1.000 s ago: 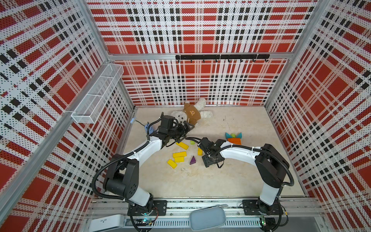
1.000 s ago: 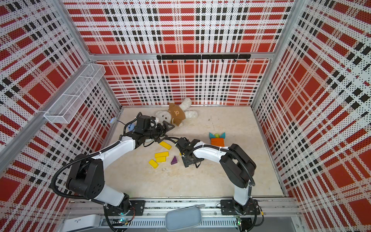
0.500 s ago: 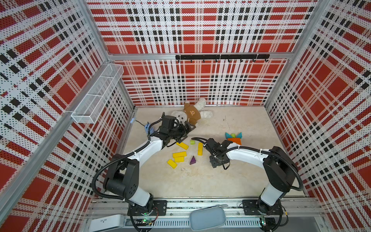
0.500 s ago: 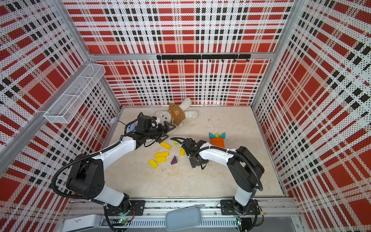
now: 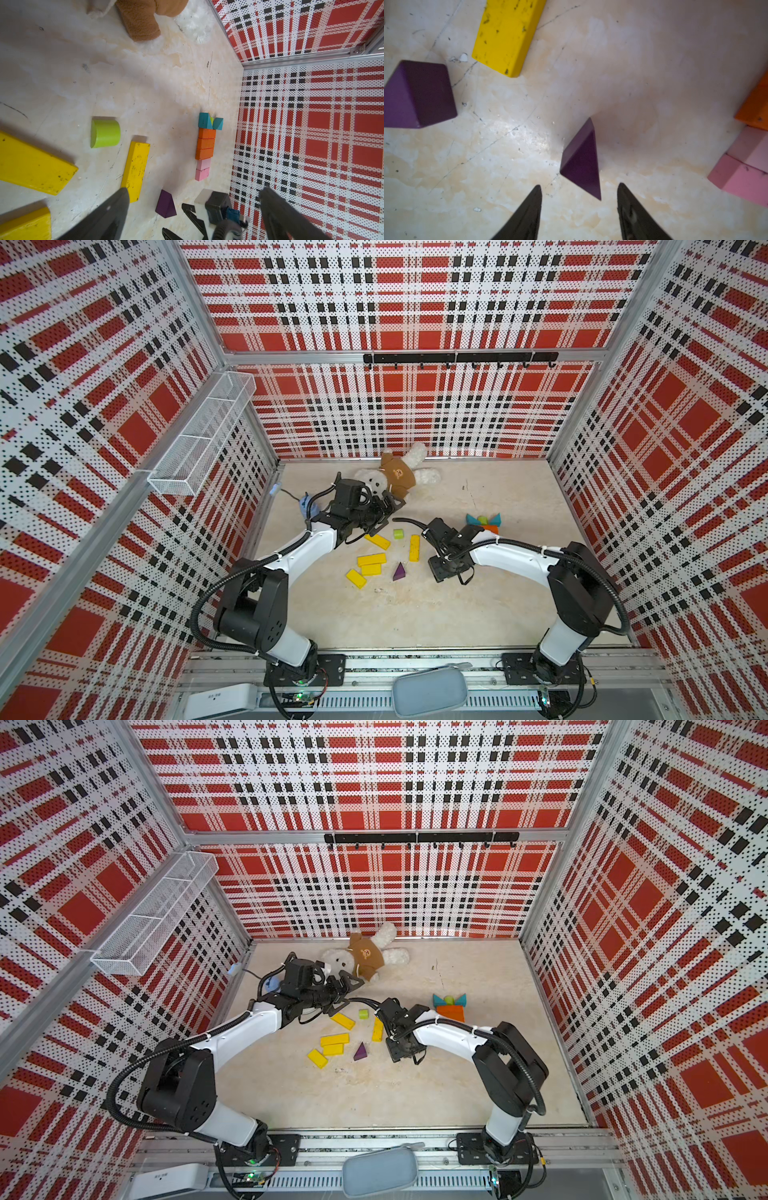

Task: Assemble a carrot with building blocks
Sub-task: Pick up the building block from the center of the board.

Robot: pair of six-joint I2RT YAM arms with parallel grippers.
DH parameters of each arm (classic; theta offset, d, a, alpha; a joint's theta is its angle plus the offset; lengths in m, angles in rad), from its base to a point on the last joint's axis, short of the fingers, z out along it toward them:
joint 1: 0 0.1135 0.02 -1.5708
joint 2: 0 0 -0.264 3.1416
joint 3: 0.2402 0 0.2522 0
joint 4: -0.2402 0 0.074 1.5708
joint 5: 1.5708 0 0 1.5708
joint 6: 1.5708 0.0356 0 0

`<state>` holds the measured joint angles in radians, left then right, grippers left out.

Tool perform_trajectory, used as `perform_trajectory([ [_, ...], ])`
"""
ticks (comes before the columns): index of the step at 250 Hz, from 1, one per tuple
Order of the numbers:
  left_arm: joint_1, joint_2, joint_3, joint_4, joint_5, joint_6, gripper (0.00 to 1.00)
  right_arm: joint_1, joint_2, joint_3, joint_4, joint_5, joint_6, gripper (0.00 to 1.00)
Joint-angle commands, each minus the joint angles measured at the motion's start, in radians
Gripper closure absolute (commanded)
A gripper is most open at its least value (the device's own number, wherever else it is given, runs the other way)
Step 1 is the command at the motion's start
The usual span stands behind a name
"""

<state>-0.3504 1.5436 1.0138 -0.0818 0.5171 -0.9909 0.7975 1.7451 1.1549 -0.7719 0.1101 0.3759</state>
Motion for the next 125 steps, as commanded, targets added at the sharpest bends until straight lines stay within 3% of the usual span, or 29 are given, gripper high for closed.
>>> perform_trajectory([
  [1,-0.007,-0.007,0.003,0.019,0.01,0.001,0.0,-0.011,0.06,0.036,0.034,-0.014,-0.045,0.43],
  [40,-0.007,-0.006,0.003,0.02,0.014,0.002,0.01,-0.013,0.099,0.049,0.04,-0.012,-0.053,0.5],
  [75,-0.007,-0.005,0.004,0.021,0.017,0.003,0.0,-0.014,0.103,0.038,0.053,-0.019,-0.058,0.68],
  [125,-0.005,-0.004,0.005,0.024,0.019,0.002,0.0,-0.014,0.071,0.023,0.051,-0.004,-0.071,0.78],
])
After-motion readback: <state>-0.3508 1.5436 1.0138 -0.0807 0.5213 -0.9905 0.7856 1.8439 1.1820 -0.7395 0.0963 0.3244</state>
